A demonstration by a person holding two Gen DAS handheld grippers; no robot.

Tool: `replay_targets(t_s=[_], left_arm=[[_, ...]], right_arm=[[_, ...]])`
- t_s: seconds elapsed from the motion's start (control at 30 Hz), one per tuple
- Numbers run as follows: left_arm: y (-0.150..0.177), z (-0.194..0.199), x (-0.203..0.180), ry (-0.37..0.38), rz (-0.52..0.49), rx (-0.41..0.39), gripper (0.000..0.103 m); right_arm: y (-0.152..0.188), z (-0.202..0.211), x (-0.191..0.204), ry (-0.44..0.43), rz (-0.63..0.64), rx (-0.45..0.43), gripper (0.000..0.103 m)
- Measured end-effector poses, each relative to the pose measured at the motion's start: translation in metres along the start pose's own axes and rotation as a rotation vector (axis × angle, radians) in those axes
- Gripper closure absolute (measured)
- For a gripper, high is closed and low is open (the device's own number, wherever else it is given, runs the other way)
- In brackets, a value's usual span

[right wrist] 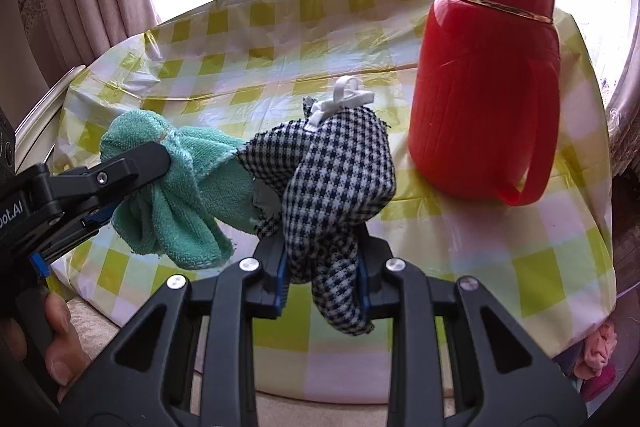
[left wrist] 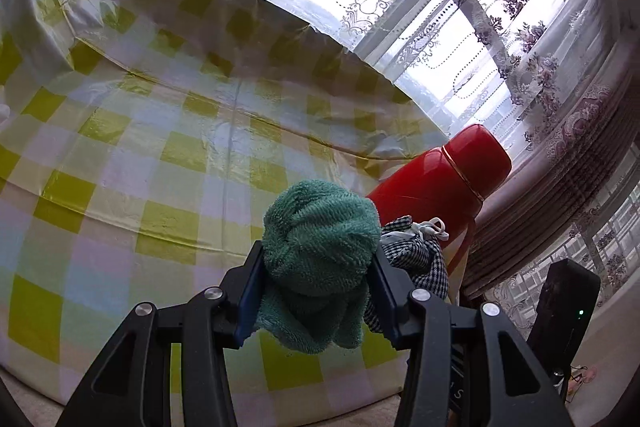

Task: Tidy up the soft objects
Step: 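Carry the green plush and houndstooth cloth over the white box and open both tools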

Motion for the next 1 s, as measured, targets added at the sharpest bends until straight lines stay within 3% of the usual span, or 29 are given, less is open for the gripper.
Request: replay_targets(t_s=[0.53,0.73,1.0], left_arm=[[0.082,0.048,-0.101,0.160,-0.099,0.083,0.054],[0.117,0.051,-0.147,0.233,-0.154,0.151,0.053],[0.163,0.040,-0.190,0.318,-0.191,0.289,0.053]], right_arm=[[0.046,0.134,-0.082,0.143,-0.011,-0.054,0.073],[0.068,0.192,-0.137,0.240,-0.073,-0.070,0.073],[0.109,0.233,-0.204,0.360,-0.200,-0.038,0.073]])
Point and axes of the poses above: each gripper's, at about its wrist camera, not at the fingertips, and z roughly against the way its jaws point, x to its left, y to its underside, the point moved 8 cm from there along -z, roughly the way its jaws point, and after that the axes turned 3 degrees about -x, right-handed, at the moved point
